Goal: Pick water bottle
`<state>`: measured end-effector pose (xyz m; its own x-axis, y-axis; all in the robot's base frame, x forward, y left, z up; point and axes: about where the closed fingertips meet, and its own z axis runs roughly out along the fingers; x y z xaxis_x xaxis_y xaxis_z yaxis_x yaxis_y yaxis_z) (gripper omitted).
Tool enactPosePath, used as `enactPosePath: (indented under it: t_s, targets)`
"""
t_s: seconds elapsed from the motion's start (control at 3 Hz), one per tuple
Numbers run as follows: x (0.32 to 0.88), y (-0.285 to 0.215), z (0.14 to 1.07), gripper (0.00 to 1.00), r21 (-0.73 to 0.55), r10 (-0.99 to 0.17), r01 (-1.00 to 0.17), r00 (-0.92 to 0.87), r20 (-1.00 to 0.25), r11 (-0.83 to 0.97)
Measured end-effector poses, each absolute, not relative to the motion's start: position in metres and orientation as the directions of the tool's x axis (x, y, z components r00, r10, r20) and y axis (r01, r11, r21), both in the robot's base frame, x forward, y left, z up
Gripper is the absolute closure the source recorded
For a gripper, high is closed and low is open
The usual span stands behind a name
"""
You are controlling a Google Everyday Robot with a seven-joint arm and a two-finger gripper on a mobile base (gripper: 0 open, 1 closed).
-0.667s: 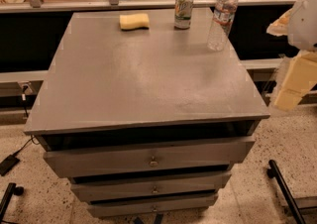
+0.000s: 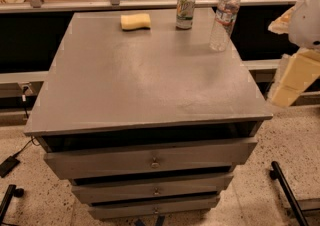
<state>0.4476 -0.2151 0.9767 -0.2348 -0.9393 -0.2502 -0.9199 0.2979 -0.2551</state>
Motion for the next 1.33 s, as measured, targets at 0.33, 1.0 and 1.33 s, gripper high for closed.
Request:
enactPosePath:
  t_s: [0.33, 1.0, 1.33]
  targets:
    - [0.499, -0.212, 0.976, 0.0, -0.264, -0.847, -0.861, -0.291, -0.445, 0.435]
    - [0.571, -0.216, 1.008, 0.0, -0.252, -0.669, -0.768, -0.288, -0.685, 0.589]
    - [0.571, -0.216, 1.008, 0.0, -0.252, -0.669, -0.768, -0.288, -0.685, 0.589]
